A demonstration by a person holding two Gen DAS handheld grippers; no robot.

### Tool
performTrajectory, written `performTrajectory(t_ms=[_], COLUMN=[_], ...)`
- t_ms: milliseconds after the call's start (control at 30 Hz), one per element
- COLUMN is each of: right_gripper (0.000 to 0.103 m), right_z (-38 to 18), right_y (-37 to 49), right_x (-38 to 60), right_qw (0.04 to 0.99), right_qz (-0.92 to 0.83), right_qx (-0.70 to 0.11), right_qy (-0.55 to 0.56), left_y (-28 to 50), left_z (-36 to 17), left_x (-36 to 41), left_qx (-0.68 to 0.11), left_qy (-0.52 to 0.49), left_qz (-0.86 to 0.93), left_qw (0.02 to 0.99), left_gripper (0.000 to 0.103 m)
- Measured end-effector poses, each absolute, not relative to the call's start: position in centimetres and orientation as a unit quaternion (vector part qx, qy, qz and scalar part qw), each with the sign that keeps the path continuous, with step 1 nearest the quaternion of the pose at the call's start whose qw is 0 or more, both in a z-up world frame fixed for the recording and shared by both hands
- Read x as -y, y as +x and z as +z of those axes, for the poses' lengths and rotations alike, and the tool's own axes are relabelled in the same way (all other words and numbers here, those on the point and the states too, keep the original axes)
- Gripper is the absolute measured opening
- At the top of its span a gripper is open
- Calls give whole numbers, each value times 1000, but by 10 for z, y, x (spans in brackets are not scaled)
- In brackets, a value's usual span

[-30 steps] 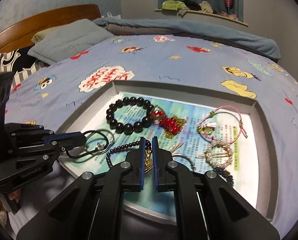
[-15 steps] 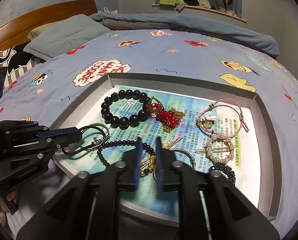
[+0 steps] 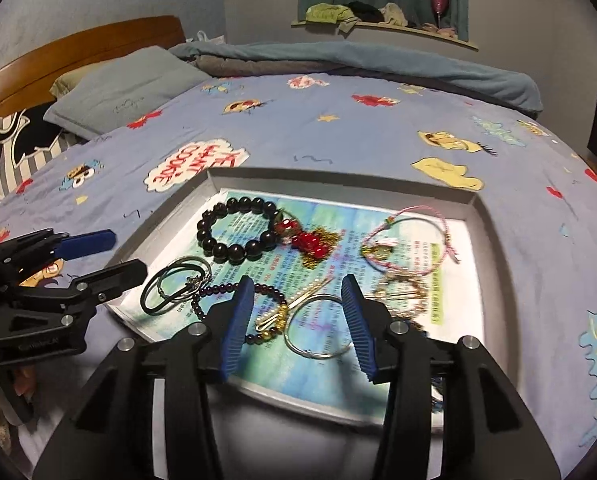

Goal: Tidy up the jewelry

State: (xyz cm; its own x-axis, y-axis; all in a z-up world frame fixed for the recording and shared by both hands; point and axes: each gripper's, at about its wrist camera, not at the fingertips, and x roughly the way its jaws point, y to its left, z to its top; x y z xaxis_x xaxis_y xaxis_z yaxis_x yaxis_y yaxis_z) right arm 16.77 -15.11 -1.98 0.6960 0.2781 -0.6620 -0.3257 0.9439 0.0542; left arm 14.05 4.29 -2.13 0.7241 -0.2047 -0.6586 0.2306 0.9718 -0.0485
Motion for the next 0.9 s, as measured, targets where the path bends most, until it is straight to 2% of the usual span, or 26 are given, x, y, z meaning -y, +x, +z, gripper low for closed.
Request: performTrajectory(t_ms=[67,200,300,467,600,900], right_gripper=[55,71,79,91,97,97], right_z=[-13,1,5,16,27,30], right_y=[163,147,131,108,89,62], right_x=[157,169,178,190,199,223], right_qw=[922,926,927,929,933,939], right_qz=[162,159,157,156,151,126], right_qx=[-350,-342,-341,-335,-326,-321], right_qy=[-28,-18,-18,-17,-18,-18], left_y=[135,124,112,92,78,47], left_z=[-14,-2,9,21,27,18], left_x=[-43,-44,-46,-48,-43,-20], left_qx=[-346,-335,-327,-318,-323,-338], left_qy=[15,7,-3,-9,-5,35], left_qz=[-118,-111,-107,-96,-91,-95], left_qw=[931,936,939,943,942,936], left_gripper=[73,84,91,95,96,97])
